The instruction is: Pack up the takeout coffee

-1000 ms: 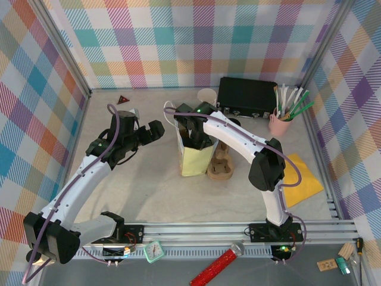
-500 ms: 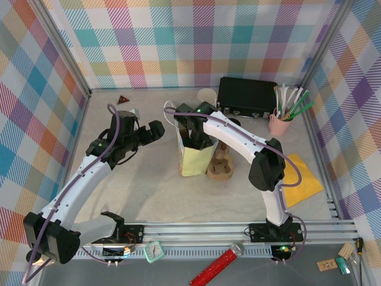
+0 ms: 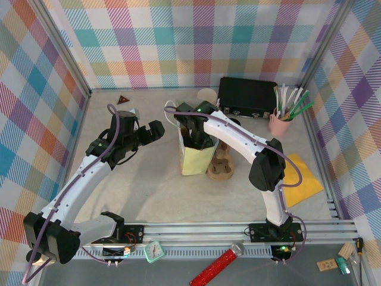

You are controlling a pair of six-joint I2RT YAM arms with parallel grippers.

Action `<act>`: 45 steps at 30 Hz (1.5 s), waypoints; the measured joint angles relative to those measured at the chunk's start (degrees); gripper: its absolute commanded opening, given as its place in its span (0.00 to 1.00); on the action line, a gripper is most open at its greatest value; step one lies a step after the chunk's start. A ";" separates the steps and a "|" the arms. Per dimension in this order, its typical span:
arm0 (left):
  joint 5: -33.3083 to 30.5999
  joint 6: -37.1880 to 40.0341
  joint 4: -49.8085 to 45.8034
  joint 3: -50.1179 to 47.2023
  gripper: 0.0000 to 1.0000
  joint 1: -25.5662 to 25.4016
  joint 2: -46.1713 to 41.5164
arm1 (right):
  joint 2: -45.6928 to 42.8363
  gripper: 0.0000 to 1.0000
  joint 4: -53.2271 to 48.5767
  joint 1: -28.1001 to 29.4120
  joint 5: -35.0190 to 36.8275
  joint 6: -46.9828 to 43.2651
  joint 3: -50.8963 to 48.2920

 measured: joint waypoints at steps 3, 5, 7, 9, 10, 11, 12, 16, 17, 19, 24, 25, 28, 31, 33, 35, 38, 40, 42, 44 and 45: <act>0.00 0.00 0.00 0.00 1.00 0.00 0.00 | -0.26 0.65 -0.04 0.00 0.13 0.04 0.02; 0.00 0.00 0.00 0.00 1.00 0.00 0.00 | -0.48 0.65 -0.07 0.00 0.33 0.07 0.04; 0.00 0.00 0.00 0.00 1.00 0.00 0.00 | -0.61 0.65 -0.04 0.00 0.48 0.17 0.15; 0.02 -0.02 0.00 0.00 1.00 0.00 0.00 | -0.63 0.65 -0.13 0.00 0.50 0.22 0.42; 0.02 0.00 0.00 0.00 1.00 0.00 0.00 | -0.63 0.65 -0.17 0.00 0.50 0.22 0.48; 0.02 -0.02 0.00 0.00 1.00 0.00 0.00 | -0.63 0.65 -0.24 0.00 0.52 0.22 0.57; 0.02 -0.02 0.00 0.00 1.00 0.00 0.00 | -0.63 0.65 -0.26 0.00 0.50 0.22 0.66; 0.02 -0.02 0.00 0.00 1.00 0.00 0.00 | -0.63 0.65 -0.28 0.00 0.72 0.22 1.27; 0.02 -0.02 0.00 0.00 1.00 0.00 0.00 | -0.63 0.65 -0.35 0.00 0.85 0.22 1.66; 0.02 -0.02 0.00 0.00 1.00 0.00 0.00 | -0.63 0.65 -0.50 0.00 0.94 0.24 2.32; 0.09 -0.17 0.02 0.00 1.00 0.00 0.00 | -0.63 0.65 -1.01 0.00 0.94 0.22 3.54; 0.22 -0.17 0.02 0.00 1.00 0.00 0.00 | -0.63 0.65 -1.22 0.00 0.94 0.24 3.78; 0.42 -0.17 0.02 0.00 1.00 0.00 0.00 | -0.63 0.65 -1.62 0.00 0.94 0.24 4.52; 0.42 -0.17 0.00 0.00 1.00 0.00 -0.02 | -0.63 0.65 -1.81 0.00 0.94 0.24 4.61; 0.42 -0.17 0.02 -0.02 1.00 0.00 -0.11 | -0.63 0.65 -2.08 0.00 0.94 0.24 4.79; 0.42 -0.17 0.02 -0.02 1.00 0.00 -0.17 | -0.63 0.66 -2.45 0.00 0.96 0.26 5.35; 0.42 -0.17 0.02 -0.11 1.00 0.00 -0.20 | -0.63 0.65 -2.93 0.00 1.20 0.24 6.84; 0.42 -0.17 0.02 -0.11 1.00 0.00 -0.20 | -0.63 0.65 -3.06 0.00 1.53 0.24 7.41; 0.42 -0.17 0.02 -0.11 1.00 0.00 -0.20 | -0.63 0.65 -3.06 0.00 1.62 0.26 7.52; 0.44 -0.17 0.02 -0.13 1.00 0.00 -0.20 | -0.63 0.65 -3.15 0.00 1.81 0.31 7.52; 0.44 -0.17 0.02 -0.13 1.00 0.00 -0.20 | -0.63 0.65 -3.28 0.00 1.84 0.39 7.61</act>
